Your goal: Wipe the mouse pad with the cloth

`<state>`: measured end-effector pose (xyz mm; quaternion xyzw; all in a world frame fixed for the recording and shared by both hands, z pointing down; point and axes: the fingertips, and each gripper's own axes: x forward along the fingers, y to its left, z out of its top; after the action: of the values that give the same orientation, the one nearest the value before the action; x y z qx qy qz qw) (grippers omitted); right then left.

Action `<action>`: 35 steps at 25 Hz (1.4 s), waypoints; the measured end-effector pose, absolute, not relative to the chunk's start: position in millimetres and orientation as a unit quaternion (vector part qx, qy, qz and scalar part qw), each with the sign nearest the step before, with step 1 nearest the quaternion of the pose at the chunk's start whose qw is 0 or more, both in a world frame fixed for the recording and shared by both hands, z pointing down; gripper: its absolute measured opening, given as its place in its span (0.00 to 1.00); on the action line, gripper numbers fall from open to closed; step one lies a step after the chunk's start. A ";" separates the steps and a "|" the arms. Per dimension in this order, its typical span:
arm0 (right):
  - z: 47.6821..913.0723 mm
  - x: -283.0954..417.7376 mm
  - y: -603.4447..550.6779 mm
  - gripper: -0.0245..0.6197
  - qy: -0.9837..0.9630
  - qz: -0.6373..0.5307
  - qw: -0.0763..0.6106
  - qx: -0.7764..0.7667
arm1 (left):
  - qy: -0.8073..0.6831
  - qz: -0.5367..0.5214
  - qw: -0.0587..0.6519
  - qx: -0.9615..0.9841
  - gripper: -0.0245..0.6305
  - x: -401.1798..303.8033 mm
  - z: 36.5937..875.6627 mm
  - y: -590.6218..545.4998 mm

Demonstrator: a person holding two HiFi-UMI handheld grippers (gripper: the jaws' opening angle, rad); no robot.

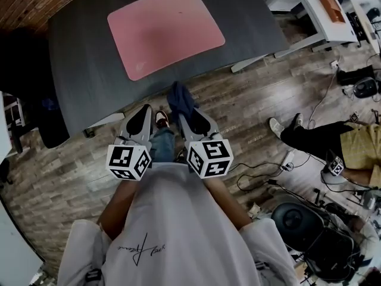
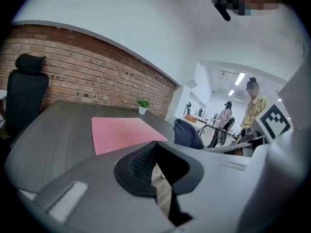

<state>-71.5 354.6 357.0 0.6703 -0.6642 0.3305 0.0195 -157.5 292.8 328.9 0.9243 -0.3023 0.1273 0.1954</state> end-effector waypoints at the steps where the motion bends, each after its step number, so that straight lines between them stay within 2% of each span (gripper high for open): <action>1: 357.8 -71.1 347.0 0.23 -0.664 0.332 0.019 0.670 | -0.301 0.129 0.196 0.924 0.05 -156.3 329.9 286.3; 7: 365.9 -83.7 299.4 0.24 -0.653 0.346 0.023 0.673 | -0.281 0.143 0.159 0.935 0.05 -161.2 330.9 246.0; 21: 352.6 -90.7 191.3 0.24 -0.673 0.340 0.023 0.657 | -0.273 0.094 0.206 0.935 0.05 -144.8 306.8 155.6; 35: 355.3 -73.7 158.7 0.24 -0.685 0.348 0.021 0.640 | -0.295 0.075 0.217 0.927 0.05 -130.9 304.6 125.9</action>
<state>-73.7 158.7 355.3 0.6396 -0.6853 0.3476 0.0208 -130.9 125.9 304.6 0.9274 -0.2953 0.0754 0.2168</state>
